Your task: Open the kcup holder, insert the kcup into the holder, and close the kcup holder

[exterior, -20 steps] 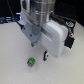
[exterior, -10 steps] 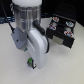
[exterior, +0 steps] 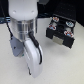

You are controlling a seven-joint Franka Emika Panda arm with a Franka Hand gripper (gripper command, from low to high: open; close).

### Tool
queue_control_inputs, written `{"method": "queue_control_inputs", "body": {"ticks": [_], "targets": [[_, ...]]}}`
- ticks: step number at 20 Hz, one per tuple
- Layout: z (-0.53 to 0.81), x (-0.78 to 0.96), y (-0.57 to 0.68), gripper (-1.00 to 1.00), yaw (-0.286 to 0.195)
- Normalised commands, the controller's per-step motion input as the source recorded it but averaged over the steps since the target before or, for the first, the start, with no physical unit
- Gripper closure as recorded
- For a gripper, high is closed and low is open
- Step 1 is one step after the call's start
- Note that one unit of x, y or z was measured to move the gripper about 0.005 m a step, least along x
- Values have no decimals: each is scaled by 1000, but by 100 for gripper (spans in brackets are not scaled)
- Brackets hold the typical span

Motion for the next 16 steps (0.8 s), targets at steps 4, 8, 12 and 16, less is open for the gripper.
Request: {"method": "queue_control_inputs", "body": {"ticks": [4,8,12,16], "targets": [[0,215,353,-100,-1],[0,104,278,-100,-14],[-29,99,184,-100,-9],[-59,0,86,-100,0]]}}
